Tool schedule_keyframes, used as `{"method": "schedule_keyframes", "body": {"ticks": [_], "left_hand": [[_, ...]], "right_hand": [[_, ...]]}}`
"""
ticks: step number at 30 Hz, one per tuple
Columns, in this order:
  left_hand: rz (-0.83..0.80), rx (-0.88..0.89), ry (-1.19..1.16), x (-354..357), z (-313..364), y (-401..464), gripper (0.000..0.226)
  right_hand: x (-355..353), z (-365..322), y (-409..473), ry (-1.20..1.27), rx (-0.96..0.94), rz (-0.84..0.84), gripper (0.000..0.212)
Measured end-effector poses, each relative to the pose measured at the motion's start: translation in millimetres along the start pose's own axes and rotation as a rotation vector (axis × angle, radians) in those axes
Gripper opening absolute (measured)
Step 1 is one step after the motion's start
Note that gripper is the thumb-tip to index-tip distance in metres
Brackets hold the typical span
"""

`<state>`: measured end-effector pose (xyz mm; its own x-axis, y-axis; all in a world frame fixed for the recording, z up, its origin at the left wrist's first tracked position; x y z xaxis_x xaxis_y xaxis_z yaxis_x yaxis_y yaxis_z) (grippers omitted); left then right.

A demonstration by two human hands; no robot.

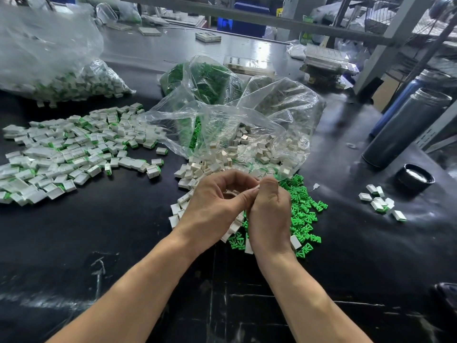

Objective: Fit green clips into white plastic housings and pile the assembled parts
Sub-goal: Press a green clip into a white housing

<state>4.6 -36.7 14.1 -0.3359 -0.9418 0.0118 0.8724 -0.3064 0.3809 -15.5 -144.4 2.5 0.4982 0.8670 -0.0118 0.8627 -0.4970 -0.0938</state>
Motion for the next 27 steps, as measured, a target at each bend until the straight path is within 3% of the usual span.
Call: {"method": "schedule_keyframes", "body": {"ticks": [9, 18, 21, 27], "left_hand": [[0.008, -0.003, -0.007, -1.4, 1.2, -0.9, 0.010], [-0.021, -0.006, 0.014, -6.8, -1.4, 2.3, 0.010], [0.042, 0.000, 0.050, -16.5, -2.7, 5.6, 0.011], [0.093, 0.018, 0.048, -24.1, -7.2, 8.4, 0.007]], "right_hand": [[-0.2, 3.7, 2.9, -0.033, -0.032, 0.050, 0.052], [1.8, 7.2, 1.7, -0.052, 0.026, -0.082, 0.056], [-7.6, 5.1, 4.0, -0.097, -0.015, -0.056, 0.060], [-19.7, -7.4, 6.7, -0.067, -0.121, -0.146, 0.018]]}}
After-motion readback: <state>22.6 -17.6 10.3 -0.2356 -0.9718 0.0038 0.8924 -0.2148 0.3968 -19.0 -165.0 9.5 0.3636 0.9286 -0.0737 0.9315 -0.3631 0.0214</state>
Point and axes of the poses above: each hand's wrist, its own y-axis towards the middle knuckle, its own x-axis out of the palm, z = x × y, the point moved 3 cm from there along y, towards the middle knuckle, and after that the axes turned 13 degrees about x, right-handed, at the moved point
